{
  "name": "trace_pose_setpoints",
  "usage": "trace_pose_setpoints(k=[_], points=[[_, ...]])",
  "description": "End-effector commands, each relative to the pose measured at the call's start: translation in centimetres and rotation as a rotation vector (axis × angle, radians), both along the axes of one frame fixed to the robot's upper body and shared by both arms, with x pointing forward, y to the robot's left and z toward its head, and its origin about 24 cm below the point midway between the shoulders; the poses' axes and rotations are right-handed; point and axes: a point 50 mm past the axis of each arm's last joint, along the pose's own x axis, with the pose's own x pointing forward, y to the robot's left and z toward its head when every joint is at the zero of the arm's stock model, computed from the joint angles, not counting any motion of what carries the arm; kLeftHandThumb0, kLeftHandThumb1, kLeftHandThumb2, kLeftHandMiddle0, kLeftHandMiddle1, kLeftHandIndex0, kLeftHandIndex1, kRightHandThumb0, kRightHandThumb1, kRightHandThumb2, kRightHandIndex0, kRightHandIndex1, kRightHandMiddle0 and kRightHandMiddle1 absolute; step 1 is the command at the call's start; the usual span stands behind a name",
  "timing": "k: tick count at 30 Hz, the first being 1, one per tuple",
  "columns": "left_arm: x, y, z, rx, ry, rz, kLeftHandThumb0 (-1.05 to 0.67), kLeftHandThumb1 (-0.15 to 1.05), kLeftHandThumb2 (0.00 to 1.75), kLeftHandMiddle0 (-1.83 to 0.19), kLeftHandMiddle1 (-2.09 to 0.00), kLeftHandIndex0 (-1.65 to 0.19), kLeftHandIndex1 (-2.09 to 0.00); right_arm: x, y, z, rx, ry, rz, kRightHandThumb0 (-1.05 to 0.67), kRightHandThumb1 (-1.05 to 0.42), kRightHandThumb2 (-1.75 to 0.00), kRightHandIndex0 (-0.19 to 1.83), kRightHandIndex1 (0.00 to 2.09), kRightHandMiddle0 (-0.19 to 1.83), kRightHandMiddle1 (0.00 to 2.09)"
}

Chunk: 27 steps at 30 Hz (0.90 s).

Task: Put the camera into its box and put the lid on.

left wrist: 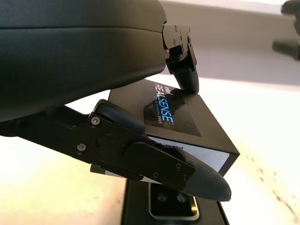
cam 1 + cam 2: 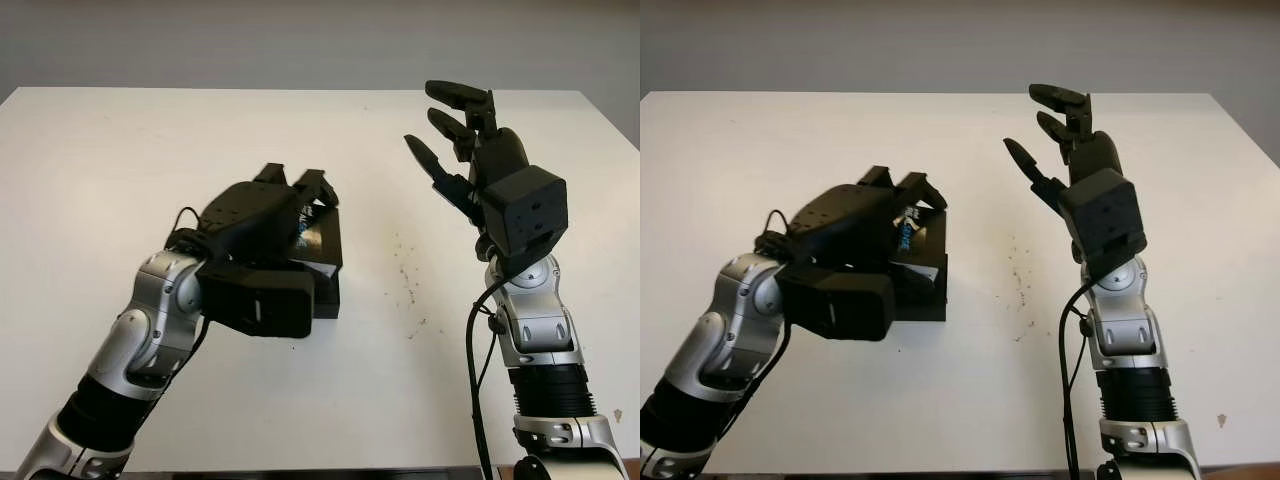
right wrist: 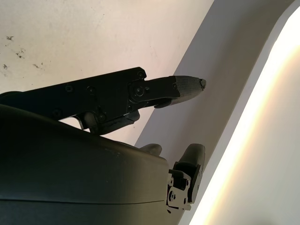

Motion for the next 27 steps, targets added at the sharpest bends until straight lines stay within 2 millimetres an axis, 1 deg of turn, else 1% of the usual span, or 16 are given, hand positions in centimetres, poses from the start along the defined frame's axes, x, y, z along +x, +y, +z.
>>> trace_pose_setpoints(k=[1, 4, 8, 9, 12, 18, 21, 23, 24, 25, 27], points=[[-0.4, 1.1, 0.6, -0.020, -0.021, 0.039, -0.28, 1.05, 0.10, -0.39, -1.87, -0.17, -1.45, 0.1, -0.1, 0.5, 0.001, -0.015, 0.004, -0.47, -1.05, -0.21, 0.12, 0.49, -0.14, 1.00], [-0.7, 2.1, 0.8, -0.077, -0.030, 0.088, -0.29, 1.05, 0.13, -0.40, -1.81, -0.21, -1.37, 0.1, 0.0, 0.5, 0.008, -0.013, 0.005, -0.47, -1.05, -0.20, 0.17, 0.53, -0.14, 0.99], [-0.9, 3.2, 0.4, -0.185, -0.034, 0.147, -0.28, 1.05, 0.15, -0.39, -1.84, -0.22, -1.33, 0.1, 0.1, 0.5, 0.028, -0.002, 0.013, -0.46, -1.05, -0.19, 0.15, 0.56, -0.14, 0.97], [-1.0, 3.5, 0.2, -0.204, -0.033, 0.160, -0.29, 1.05, 0.16, -0.39, -1.87, -0.22, -1.33, 0.1, 0.1, 0.5, 0.034, 0.004, 0.016, -0.46, -1.05, -0.19, 0.11, 0.54, -0.15, 0.96], [-1.1, 3.9, -0.2, -0.235, -0.026, 0.172, -0.29, 1.05, 0.17, -0.39, -1.90, -0.23, -1.33, 0.0, 0.2, 0.5, 0.044, 0.012, 0.021, -0.46, -1.05, -0.20, 0.09, 0.54, -0.16, 0.94], [-1.1, 4.1, -1.3, -0.277, 0.026, 0.155, -0.29, 1.05, 0.20, -0.35, -1.65, -0.20, -1.29, 0.0, 0.2, 0.3, 0.038, 0.011, 0.019, -0.46, -1.05, -0.19, 0.07, 0.54, -0.15, 0.94], [-1.1, 4.1, -1.7, -0.285, 0.035, 0.143, -0.31, 1.05, 0.20, -0.37, -1.58, -0.22, -1.28, 0.0, 0.3, 0.2, 0.038, 0.012, 0.017, -0.47, -1.05, -0.19, 0.07, 0.54, -0.15, 0.95], [-1.1, 4.0, -1.9, -0.290, 0.037, 0.135, -0.31, 1.05, 0.20, -0.35, -1.59, -0.22, -1.28, 0.0, 0.3, 0.2, 0.038, 0.009, 0.019, -0.47, -1.05, -0.19, 0.08, 0.54, -0.14, 0.95], [-1.1, 3.9, -2.0, -0.292, 0.040, 0.132, -0.31, 1.05, 0.20, -0.34, -1.63, -0.23, -1.28, 0.0, 0.3, 0.2, 0.044, 0.010, 0.022, -0.47, -1.05, -0.19, 0.08, 0.55, -0.14, 0.96], [-1.0, 3.9, -2.1, -0.298, 0.044, 0.128, -0.32, 1.05, 0.20, -0.32, -1.74, -0.22, -1.30, 0.0, 0.2, 0.2, 0.048, 0.013, 0.024, -0.46, -1.05, -0.19, 0.08, 0.55, -0.15, 0.96], [-1.0, 3.7, -2.4, -0.319, 0.055, 0.111, -0.31, 1.05, 0.20, -0.31, -1.83, -0.22, -1.33, 0.0, 0.2, 0.1, 0.050, 0.016, 0.024, -0.47, -1.05, -0.19, 0.07, 0.55, -0.16, 0.96]])
